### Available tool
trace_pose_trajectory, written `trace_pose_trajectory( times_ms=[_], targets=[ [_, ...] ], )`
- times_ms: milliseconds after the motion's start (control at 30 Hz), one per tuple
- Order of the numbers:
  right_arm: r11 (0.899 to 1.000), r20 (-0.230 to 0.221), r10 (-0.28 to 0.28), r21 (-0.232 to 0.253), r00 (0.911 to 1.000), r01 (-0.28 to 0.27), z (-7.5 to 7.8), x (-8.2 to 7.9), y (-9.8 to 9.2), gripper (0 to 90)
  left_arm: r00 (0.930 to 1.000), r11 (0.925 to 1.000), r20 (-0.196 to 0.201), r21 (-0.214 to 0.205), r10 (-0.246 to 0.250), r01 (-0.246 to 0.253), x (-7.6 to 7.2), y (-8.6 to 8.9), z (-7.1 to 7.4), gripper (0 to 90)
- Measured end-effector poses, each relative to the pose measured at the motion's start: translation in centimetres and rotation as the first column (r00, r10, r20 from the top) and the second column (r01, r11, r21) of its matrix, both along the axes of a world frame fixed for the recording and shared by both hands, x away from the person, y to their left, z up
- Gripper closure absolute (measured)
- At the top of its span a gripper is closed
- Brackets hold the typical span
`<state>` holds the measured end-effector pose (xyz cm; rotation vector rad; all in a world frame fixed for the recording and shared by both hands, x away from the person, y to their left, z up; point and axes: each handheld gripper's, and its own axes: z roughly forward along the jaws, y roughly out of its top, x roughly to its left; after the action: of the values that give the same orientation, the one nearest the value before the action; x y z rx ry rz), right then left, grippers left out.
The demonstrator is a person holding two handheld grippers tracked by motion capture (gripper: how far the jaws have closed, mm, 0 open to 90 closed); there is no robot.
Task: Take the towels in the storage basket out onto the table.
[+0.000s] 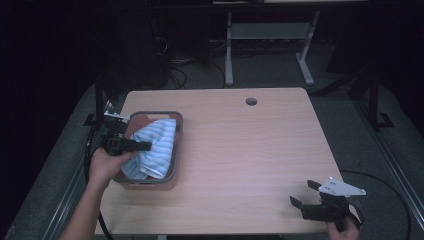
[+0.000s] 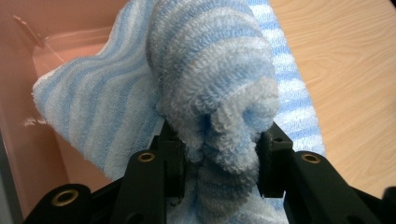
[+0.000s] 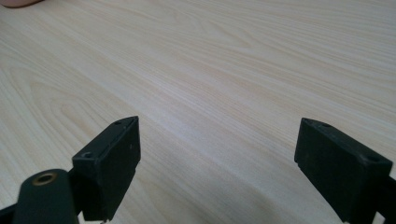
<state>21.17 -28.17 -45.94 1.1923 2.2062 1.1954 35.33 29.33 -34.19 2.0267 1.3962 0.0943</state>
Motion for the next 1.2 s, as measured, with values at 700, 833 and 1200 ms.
trace_pose_trajectory(
  times_ms=[700, 833, 1200],
  targets=[
    [1.0, 0.003, -0.002, 0.002, 1.0, 0.002, 0.1, 0.0, -0.2, 13.7, 0.9991, 0.9983, 0.041, -0.058, -0.005, 0.007, -0.2, 0.0, 3.5, 61.4],
    [1.0, 0.006, -0.001, 0.002, 1.0, 0.001, 0.2, 0.0, -0.2, 13.7, 0.9989, 0.9977, 0.046, -0.067, -0.012, 0.015, -0.1, -0.2, 4.2, 61.3],
    [1.0, 0.01, 0.004, 0.01, 0.9999, -0.004, 0.3, 0.0, -0.4, 13.7, 0.9967, 0.9953, 0.077, -0.091, -0.027, 0.034, 0.0, -1.2, 6.2, 61.3]
  ],
)
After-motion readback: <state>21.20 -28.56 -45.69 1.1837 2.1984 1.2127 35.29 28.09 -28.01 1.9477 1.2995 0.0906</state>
